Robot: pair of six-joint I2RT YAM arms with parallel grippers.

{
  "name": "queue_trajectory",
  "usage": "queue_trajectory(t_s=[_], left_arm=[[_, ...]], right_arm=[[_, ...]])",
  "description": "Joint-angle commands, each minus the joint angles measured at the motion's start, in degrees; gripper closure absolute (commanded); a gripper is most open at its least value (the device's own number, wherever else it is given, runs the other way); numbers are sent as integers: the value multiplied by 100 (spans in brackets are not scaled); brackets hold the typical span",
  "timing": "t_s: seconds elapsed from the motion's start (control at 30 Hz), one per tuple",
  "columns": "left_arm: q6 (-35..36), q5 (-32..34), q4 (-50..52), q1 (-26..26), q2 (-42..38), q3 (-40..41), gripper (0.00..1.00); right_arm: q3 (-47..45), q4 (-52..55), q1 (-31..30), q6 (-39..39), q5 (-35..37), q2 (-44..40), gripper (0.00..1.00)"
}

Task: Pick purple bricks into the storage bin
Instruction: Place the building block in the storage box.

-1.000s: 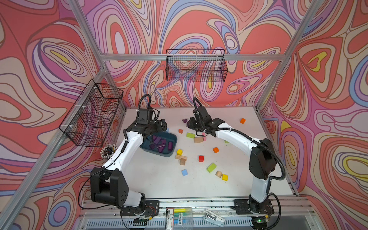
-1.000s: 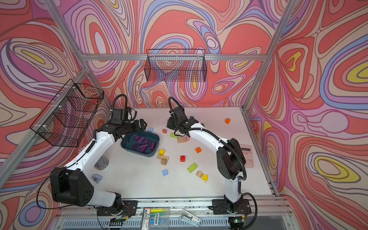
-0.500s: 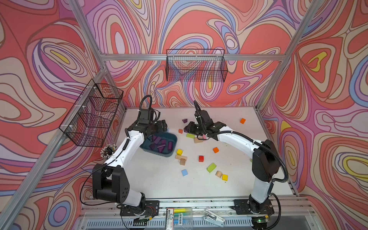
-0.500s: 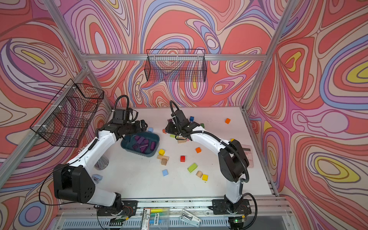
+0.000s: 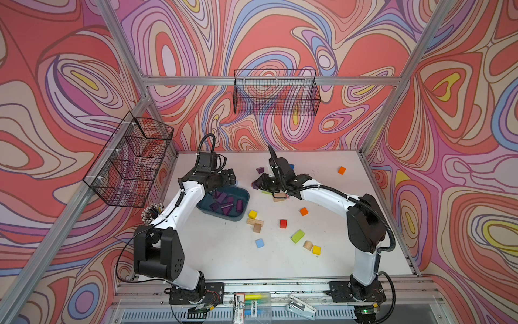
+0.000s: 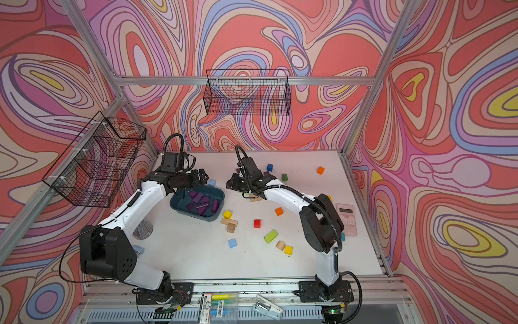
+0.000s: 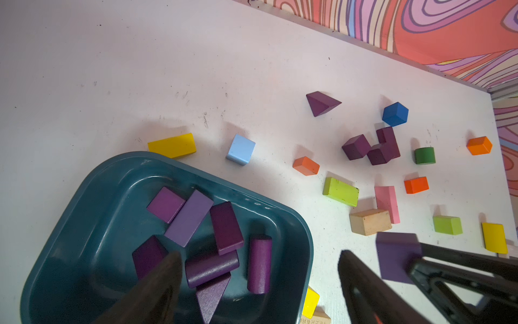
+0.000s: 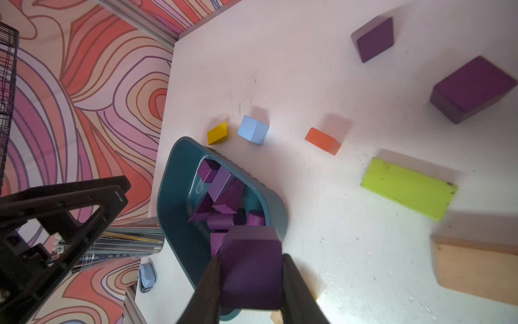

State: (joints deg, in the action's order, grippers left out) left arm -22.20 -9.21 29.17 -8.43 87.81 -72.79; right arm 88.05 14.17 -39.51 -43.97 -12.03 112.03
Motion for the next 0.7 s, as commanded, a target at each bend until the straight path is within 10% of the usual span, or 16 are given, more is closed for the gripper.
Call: queue_trajectory(t_s=[0.0,0.67], left_arm=[[-144,25,276,210,106,-224,11],[-225,561,612,333,194,-455,11]], right_arm=[[286,-155,-243,-70,95,221,77],[834,-112,-1091,-521,1288,843,77]])
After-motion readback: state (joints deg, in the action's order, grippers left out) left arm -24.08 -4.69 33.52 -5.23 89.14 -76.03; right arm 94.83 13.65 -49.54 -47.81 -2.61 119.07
